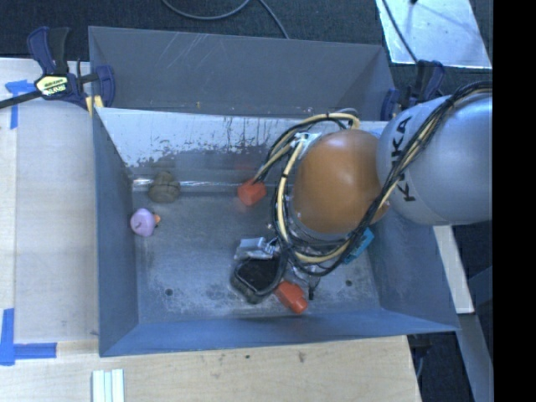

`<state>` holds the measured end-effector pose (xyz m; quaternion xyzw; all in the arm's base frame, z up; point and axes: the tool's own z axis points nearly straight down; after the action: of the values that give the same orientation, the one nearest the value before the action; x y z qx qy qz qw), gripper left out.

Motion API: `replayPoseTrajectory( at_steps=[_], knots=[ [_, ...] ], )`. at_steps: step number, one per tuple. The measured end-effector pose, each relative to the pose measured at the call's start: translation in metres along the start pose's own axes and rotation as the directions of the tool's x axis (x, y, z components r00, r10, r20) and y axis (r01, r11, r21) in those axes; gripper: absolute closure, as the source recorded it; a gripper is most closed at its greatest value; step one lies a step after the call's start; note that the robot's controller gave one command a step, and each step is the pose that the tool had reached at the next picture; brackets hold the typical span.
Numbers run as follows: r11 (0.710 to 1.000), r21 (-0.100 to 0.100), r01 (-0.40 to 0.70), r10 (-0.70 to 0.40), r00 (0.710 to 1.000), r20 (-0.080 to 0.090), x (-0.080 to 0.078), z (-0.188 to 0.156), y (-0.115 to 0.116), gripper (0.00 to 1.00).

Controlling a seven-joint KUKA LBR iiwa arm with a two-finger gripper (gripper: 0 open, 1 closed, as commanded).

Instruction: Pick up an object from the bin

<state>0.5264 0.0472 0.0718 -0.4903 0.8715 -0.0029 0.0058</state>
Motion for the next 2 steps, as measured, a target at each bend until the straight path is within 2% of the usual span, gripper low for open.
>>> replayPoseTrajectory(
  at_steps=[1,2],
  knots=[
    [0.998,0.000,0.062,-0.062,0.998,-0.005,-0.003,0.000,0.000,1.00],
    [0.978,0.005,0.209,-0.209,0.978,-0.002,-0.021,0.000,0.008,1.00]
  ],
)
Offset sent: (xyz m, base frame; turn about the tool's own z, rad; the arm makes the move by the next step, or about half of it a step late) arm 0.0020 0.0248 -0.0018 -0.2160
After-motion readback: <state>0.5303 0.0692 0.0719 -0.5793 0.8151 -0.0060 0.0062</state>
